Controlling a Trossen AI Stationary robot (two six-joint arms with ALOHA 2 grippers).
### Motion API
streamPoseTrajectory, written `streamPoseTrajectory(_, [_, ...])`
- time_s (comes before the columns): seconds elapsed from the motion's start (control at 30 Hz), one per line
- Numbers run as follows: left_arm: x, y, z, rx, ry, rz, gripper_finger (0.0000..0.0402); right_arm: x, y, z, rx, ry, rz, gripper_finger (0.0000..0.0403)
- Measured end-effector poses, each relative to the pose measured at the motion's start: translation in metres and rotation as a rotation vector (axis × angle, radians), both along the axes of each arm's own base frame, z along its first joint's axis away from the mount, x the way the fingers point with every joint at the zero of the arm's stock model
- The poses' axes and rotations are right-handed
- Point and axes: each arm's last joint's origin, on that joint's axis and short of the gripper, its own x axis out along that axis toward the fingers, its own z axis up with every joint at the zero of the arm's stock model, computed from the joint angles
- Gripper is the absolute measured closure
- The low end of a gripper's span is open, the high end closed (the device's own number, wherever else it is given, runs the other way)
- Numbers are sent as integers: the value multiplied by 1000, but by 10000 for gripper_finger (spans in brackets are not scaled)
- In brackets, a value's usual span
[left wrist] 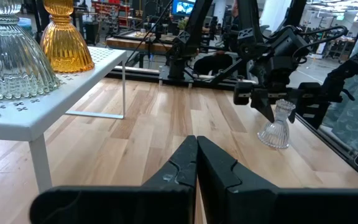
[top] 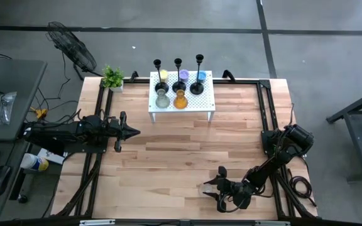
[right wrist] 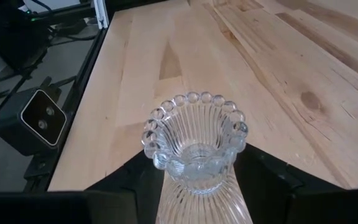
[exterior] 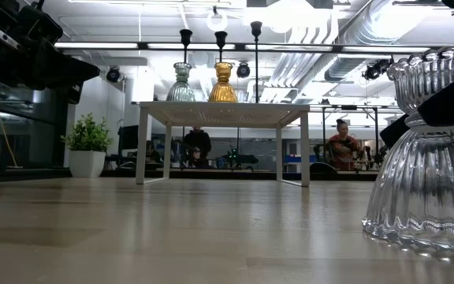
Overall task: Pick & Place candle stick holders
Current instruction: Put the transparent glass candle holder on the shelf
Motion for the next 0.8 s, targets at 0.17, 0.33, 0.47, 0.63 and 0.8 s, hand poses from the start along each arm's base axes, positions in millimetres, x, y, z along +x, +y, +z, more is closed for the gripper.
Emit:
streamPoseTrajectory(0.17, [0,0,0,0,0,0,402,0,0,0,0,-1,-1,227])
streamPoseTrajectory(0.33, [0,0,0,0,0,0,402,0,0,0,0,-1,0,227])
streamPoseTrajectory(0.47, [0,0,0,0,0,0,402,0,0,0,0,-1,0,227])
streamPoseTrajectory(0.63, [0,0,0,0,0,1,402,0,0,0,1,-1,-1,227])
streamPoseTrajectory(0.8, [0,0,0,0,0,0,402,0,-1,0,-7,-10,-19,227])
